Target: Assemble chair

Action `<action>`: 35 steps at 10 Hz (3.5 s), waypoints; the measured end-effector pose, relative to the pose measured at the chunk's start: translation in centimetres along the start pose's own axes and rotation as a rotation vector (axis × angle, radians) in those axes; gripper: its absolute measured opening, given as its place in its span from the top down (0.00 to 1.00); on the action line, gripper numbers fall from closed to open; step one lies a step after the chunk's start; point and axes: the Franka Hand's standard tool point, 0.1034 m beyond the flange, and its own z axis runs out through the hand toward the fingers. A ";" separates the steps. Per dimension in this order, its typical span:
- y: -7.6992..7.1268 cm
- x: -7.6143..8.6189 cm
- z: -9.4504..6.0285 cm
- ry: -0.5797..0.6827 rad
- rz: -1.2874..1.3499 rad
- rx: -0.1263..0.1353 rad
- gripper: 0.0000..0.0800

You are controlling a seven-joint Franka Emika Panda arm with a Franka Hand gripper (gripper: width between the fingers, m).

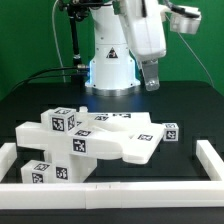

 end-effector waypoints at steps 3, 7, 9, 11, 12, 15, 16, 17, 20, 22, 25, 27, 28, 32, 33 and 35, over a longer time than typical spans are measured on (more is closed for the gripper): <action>4.1 -5.3 1.5 -0.013 -0.221 -0.052 0.19; 5.5 -6.1 1.7 -0.022 -0.513 -0.100 0.19; 5.6 -6.1 1.9 -0.028 -0.649 -0.101 0.19; 7.8 -6.0 3.6 -0.033 -0.878 -0.113 0.19; 9.2 -6.0 4.4 -0.012 -0.975 -0.100 0.19; 11.7 -6.6 6.2 0.031 -1.192 -0.113 0.19; 11.5 -6.4 6.1 0.031 -1.265 -0.112 0.19; 11.6 -6.3 6.2 0.026 -1.343 -0.115 0.19; 14.4 -5.6 9.2 0.059 -1.452 -0.133 0.19; 15.1 -4.7 11.4 0.090 -1.436 -0.153 0.19; 16.3 -4.9 14.4 0.100 -1.432 -0.186 0.19; 16.5 -5.8 14.7 0.093 -1.410 -0.187 0.19; 16.5 -5.6 14.7 0.094 -1.409 -0.187 0.19; 17.8 -5.9 14.6 0.097 -1.408 -0.178 0.19; 18.3 -5.9 14.9 0.093 -1.410 -0.184 0.19; 18.2 -5.8 14.8 0.095 -1.409 -0.182 0.36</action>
Offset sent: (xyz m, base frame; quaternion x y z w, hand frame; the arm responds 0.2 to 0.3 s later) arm -0.0530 0.0435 -0.0026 -0.0204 -0.0463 -0.1881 0.9808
